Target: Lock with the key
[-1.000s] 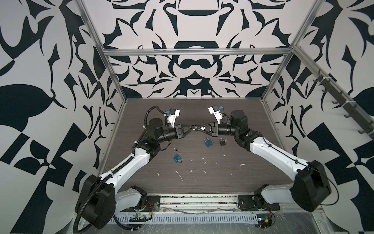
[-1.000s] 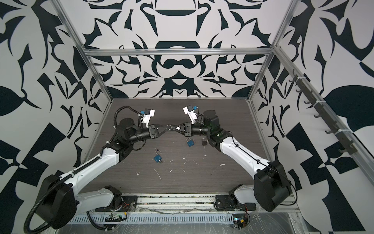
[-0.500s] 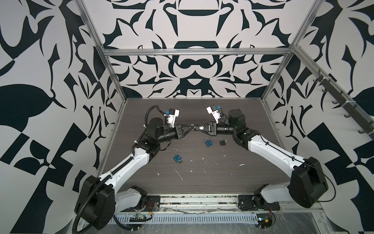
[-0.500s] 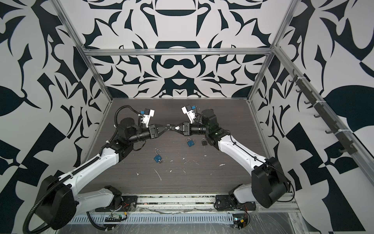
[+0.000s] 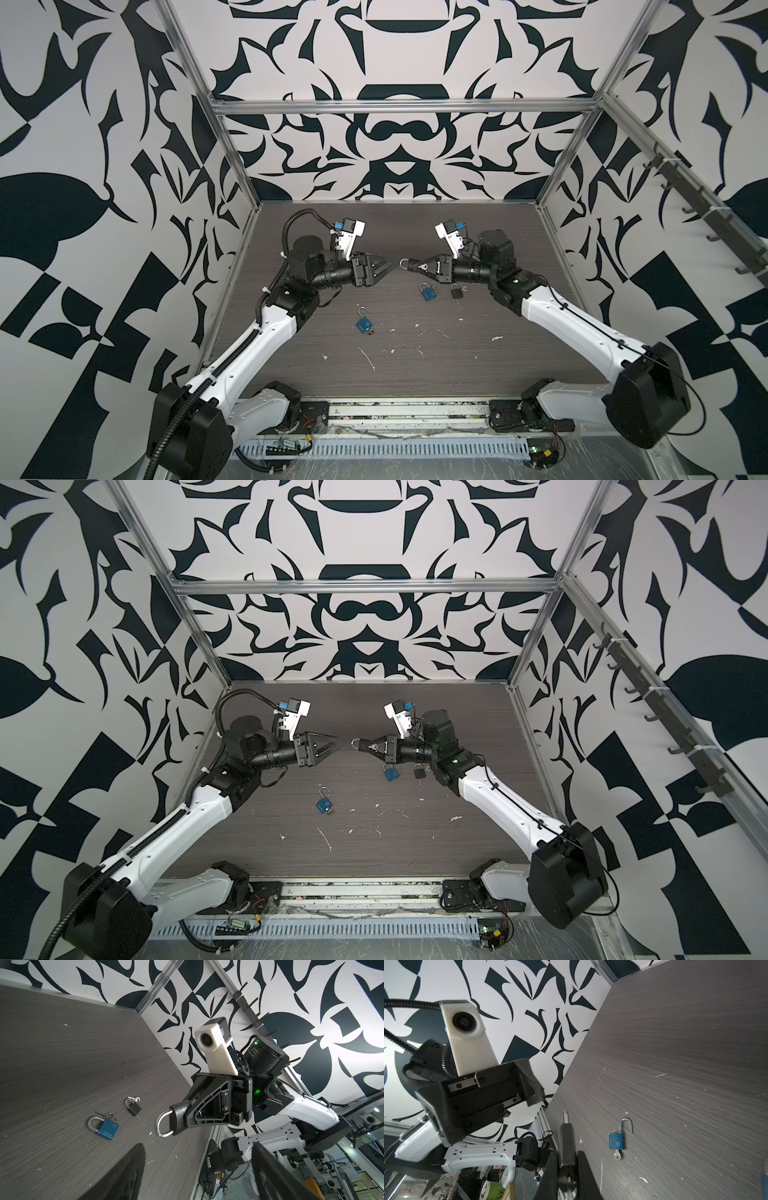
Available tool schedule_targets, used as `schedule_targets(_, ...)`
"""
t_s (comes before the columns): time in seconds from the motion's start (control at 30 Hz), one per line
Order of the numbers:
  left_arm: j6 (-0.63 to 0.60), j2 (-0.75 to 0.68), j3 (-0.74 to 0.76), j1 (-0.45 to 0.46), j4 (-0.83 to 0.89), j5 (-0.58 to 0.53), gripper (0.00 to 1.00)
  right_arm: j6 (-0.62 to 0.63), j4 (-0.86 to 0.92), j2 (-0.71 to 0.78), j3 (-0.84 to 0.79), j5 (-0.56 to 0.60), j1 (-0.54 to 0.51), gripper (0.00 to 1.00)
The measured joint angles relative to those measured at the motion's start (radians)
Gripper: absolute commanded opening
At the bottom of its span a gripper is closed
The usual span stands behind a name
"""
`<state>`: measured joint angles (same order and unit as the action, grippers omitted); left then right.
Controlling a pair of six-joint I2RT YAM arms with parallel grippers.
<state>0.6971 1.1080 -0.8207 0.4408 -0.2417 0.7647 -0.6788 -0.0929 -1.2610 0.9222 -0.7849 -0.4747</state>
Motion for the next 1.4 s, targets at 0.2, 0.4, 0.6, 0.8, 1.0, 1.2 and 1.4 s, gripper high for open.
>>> schedule_targets(0.2,0.007,0.002,0.008,0.000,-0.015,0.025,0.84,0.006,0.064,0.045,-0.001,0.021,0.014,0.00)
schedule_targets(0.4,0.072,0.039,0.047,0.000,-0.133,0.080,0.89,-0.006,0.056,0.052,-0.014,0.002,0.014,0.00)
schedule_targets(0.6,0.181,0.119,0.048,0.000,-0.290,0.167,0.80,-0.062,-0.016,0.048,-0.041,-0.040,0.014,0.00)
schedule_targets(0.8,0.231,0.146,0.048,0.000,-0.346,0.213,0.73,-0.103,-0.080,0.048,-0.043,-0.069,0.008,0.00)
schedule_targets(1.0,0.254,0.152,0.048,0.003,-0.368,0.227,0.62,-0.117,-0.112,0.029,-0.043,-0.094,-0.014,0.00)
schedule_targets(1.2,0.270,0.196,0.047,0.019,-0.393,0.240,0.51,-0.127,-0.118,-0.003,-0.043,-0.094,-0.031,0.00)
schedule_targets(1.4,0.280,0.219,0.046,0.031,-0.406,0.243,0.47,-0.131,-0.114,-0.012,-0.043,-0.092,-0.034,0.00)
